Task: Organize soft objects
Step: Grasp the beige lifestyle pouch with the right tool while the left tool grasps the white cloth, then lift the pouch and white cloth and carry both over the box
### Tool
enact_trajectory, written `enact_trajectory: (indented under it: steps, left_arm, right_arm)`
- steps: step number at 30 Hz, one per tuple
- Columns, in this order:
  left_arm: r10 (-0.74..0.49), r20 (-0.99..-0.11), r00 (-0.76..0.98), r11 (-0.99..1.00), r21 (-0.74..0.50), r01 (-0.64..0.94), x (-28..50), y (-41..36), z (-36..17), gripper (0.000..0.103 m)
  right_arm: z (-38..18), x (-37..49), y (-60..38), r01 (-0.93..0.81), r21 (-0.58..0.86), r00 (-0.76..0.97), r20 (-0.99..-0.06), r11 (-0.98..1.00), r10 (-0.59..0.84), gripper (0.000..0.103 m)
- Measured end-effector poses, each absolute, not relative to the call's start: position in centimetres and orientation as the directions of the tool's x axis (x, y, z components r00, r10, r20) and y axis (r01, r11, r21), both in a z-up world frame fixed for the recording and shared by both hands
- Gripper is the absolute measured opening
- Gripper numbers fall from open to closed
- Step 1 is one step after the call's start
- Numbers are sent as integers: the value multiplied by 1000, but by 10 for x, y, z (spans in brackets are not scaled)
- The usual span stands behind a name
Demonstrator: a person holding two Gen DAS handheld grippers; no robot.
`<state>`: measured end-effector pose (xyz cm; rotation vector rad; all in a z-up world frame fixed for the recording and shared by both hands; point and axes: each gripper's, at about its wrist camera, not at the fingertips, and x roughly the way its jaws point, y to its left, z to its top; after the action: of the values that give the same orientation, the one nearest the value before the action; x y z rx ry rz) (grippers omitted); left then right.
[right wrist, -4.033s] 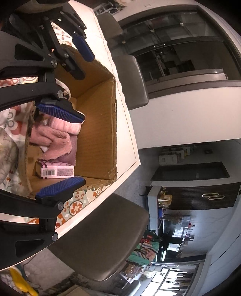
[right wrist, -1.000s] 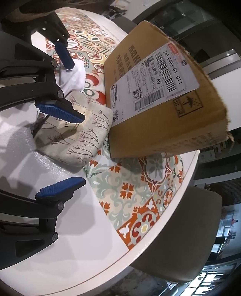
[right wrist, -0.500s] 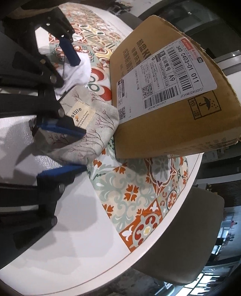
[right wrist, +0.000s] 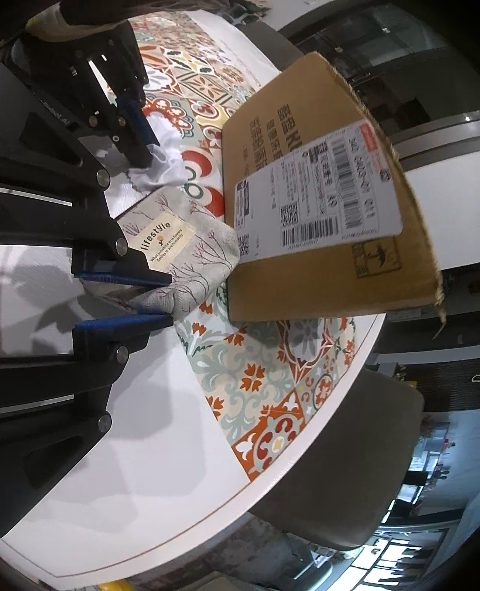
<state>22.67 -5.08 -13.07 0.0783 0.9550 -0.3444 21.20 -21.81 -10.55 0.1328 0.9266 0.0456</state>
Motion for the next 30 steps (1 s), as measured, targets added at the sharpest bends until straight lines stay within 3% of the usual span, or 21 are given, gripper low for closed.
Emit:
enact_trajectory:
  steps: [30]
  left_arm:
    - [-274, -659, 701, 940, -29, 340, 171, -42, -34, 12]
  right_arm:
    - [-34, 162, -215, 13, 117, 750, -658, 993, 67, 12]
